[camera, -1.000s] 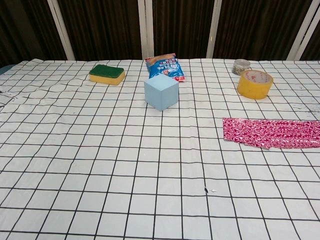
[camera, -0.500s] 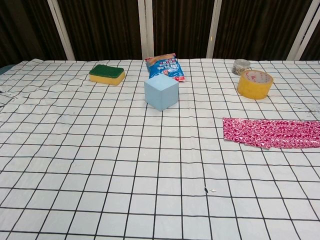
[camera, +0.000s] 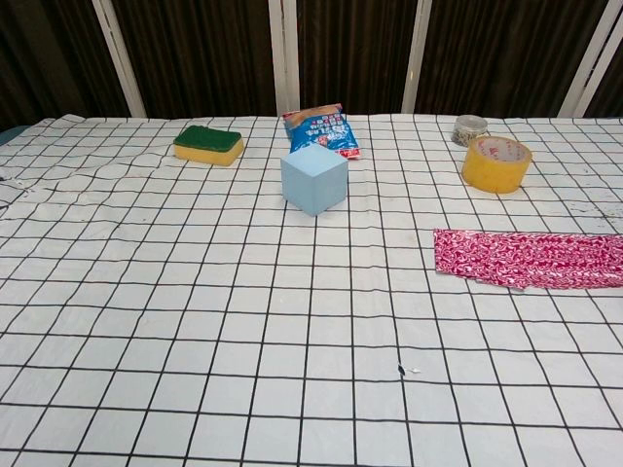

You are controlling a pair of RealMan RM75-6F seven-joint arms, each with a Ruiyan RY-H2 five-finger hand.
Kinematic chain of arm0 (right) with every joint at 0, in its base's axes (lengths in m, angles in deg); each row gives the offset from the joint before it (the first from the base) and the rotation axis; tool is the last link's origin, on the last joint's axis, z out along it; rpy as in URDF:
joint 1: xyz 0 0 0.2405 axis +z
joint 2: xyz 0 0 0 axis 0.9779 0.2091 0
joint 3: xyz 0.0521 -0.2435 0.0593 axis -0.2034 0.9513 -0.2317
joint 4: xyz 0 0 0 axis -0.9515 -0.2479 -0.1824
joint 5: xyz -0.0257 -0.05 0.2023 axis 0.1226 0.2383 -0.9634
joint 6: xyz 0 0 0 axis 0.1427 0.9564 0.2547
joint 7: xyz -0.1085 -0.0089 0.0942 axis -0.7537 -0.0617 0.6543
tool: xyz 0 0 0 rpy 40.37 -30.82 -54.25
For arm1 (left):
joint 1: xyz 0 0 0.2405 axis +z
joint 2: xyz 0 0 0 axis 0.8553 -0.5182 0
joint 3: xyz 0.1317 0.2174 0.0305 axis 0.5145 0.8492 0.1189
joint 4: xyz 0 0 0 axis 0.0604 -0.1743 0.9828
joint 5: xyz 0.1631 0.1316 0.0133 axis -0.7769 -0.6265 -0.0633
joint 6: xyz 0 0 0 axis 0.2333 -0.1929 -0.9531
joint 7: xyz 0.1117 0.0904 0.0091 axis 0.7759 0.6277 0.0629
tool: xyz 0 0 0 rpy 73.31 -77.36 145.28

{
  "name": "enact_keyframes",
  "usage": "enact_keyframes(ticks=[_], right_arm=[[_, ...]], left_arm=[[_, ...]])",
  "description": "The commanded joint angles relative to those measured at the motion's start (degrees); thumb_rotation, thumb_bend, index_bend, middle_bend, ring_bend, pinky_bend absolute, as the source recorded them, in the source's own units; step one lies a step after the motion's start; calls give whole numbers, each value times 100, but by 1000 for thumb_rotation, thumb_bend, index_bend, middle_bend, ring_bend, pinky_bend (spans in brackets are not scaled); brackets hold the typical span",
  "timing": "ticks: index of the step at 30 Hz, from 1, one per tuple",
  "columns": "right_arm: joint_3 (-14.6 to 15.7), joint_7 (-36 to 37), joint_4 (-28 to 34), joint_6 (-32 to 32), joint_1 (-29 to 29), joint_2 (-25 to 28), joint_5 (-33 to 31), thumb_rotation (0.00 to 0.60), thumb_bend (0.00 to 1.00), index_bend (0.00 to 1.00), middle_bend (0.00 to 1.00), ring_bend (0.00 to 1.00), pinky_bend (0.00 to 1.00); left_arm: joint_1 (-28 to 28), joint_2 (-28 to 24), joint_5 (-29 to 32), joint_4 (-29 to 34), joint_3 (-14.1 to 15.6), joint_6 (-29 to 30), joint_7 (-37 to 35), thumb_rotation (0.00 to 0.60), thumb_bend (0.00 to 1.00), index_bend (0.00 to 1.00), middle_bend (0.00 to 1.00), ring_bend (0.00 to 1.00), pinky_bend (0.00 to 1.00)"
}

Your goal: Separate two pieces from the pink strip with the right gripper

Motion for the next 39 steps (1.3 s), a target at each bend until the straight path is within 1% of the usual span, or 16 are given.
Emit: enact_keyframes(ticks=[1, 4, 8, 14, 22, 30, 39], right_arm=[[37, -358, 228, -676, 344, 89, -229, 600, 1000, 19, 847, 796, 669], [19, -750, 396, -1119, 566, 93, -474, 600, 1000, 5, 857, 804, 669], [-6, -1337, 628, -1484, 782, 50, -782, 600, 1000, 0, 866, 814, 670], [-114, -2114, 915, -1799, 1078, -114, -1259, 600, 1000, 0, 884, 833, 689], [-273, -3116, 1181, -2186, 1585, -380, -2141, 600, 1000, 0, 898, 851, 701], [-476, -4107, 1220, -2341, 2262, -879, -3205, 600, 1000, 0, 898, 852, 703], [-660, -4633, 1096, -2316, 2916, -1358, -4162, 600, 1000, 0, 898, 853, 708]], left_arm=[[-6, 4, 8, 9, -2, -11, 26, 600, 256, 145, 0, 0, 63], [-11, 2, 28, 11, -9, -23, 35, 600, 257, 145, 0, 0, 63], [-16, -10, 79, 15, -24, -45, 11, 600, 257, 145, 0, 0, 63], [-26, -19, 88, 17, -25, -69, 2, 600, 256, 145, 0, 0, 63], [-54, -14, 157, 22, -46, -129, 25, 600, 256, 145, 0, 0, 63], [-90, 8, 231, 41, -76, -185, 114, 600, 256, 145, 0, 0, 63], [-97, 10, 321, 47, -108, -201, 130, 600, 257, 145, 0, 0, 63]])
